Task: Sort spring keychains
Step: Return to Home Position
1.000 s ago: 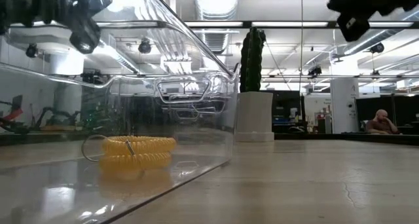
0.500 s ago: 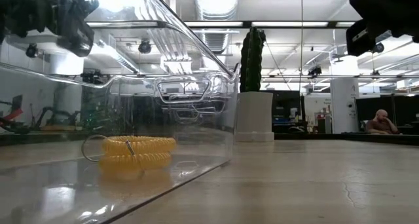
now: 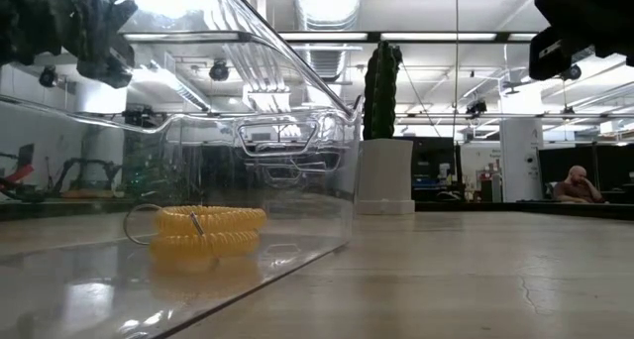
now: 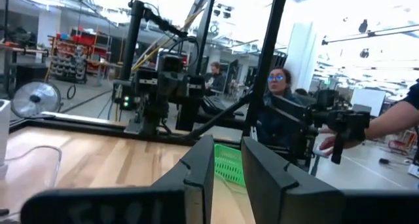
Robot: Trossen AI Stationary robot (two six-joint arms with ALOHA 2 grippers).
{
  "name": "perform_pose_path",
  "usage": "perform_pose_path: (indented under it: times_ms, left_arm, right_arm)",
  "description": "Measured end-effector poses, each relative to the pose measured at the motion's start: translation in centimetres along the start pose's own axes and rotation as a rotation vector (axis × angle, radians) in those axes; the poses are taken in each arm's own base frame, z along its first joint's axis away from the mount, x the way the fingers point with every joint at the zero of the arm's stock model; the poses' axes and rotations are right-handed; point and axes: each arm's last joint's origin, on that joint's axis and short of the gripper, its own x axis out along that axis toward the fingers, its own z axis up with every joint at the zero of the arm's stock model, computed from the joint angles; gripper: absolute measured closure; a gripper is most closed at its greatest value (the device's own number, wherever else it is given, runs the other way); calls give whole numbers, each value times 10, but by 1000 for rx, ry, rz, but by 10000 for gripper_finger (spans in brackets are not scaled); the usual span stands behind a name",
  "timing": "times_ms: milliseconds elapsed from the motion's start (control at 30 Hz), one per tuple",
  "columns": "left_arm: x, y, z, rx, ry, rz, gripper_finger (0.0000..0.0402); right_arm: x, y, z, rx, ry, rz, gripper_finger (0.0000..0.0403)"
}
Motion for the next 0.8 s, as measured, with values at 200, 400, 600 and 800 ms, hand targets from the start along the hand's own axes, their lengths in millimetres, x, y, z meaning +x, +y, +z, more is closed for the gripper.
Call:
perform_pose_path:
  times_ms: [200,400,600,800]
  left_arm:
    - [0,0,-1,-18,6,1,330]
    - [0,0,-1,-33,13,3,330]
    - [0,0,-2,-34,13,3,330]
    - [0,0,-2,-35,14,2,330]
  right_arm:
    - [1,0,-2,-55,17,-1,374]
    - [2,0,-4,-57,37,-2,374]
    - [3,0,-5,-58,46,-3,374]
    - [3,0,-4,-58,44,-3,374]
